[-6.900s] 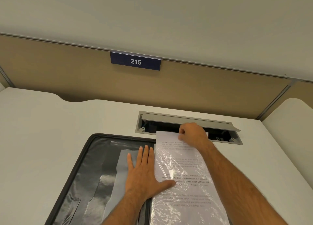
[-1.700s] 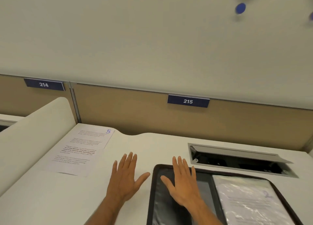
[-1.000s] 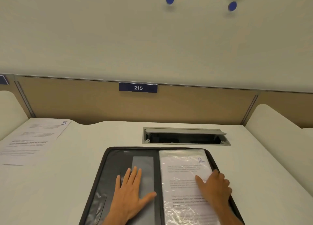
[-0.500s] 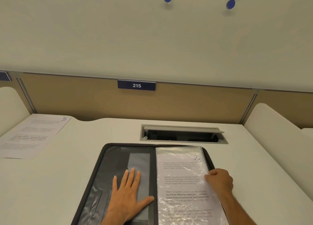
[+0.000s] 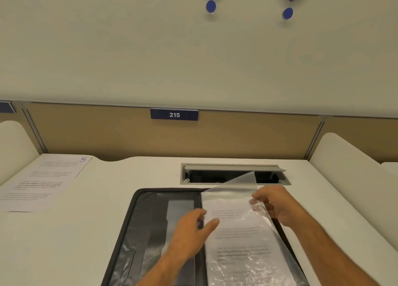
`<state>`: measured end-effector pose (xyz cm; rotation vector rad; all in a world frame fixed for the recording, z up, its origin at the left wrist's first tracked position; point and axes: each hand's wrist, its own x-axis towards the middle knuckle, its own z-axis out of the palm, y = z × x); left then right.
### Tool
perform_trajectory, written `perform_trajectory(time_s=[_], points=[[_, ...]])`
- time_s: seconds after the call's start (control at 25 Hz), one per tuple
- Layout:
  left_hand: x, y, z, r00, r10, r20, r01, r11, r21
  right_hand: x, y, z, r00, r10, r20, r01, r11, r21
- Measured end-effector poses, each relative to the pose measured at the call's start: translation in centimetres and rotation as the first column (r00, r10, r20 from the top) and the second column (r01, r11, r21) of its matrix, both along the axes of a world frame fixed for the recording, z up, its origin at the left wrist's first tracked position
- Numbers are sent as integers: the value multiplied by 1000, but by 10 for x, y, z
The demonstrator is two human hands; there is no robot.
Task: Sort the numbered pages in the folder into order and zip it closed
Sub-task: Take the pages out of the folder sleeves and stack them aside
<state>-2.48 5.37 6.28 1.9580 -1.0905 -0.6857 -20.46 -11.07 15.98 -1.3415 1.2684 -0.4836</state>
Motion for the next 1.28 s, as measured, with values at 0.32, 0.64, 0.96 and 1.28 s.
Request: perform_trajectory(time_s=[0.32,0.64,0.96,1.28], points=[[-6,-19,80,887,42,-460,-135,976,-173,66,54,20,929,213,303,-258,959,120],[69,19,72,898,293,-328,-321,947,-31,76,63,-6,945,280,170,-285,958,5],[134,69,7,893,450,-22,-439,879,185,17,8,-84,895,186,-404,-307,916,-258],[127,74,-35,896,405,183,-442,858,262,-6,3,-130,499,66,-864,-613,732,-298]])
